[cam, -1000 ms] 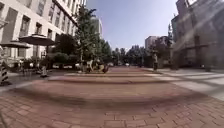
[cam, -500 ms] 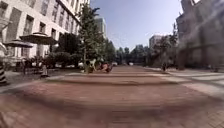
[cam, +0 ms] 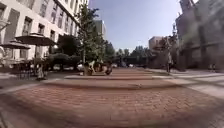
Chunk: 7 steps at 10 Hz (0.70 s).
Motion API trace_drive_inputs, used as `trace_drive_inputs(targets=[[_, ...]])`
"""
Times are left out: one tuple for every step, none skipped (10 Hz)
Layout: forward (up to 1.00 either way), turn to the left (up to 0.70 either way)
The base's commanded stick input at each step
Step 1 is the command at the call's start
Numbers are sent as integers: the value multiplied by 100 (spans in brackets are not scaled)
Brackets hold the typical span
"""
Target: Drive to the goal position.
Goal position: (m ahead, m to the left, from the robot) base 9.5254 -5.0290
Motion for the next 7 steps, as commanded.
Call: trace_drive_inputs(targets=[[70,0],[70,0],[70,0],[70,0],[70,0],[70,0],[70,0]])
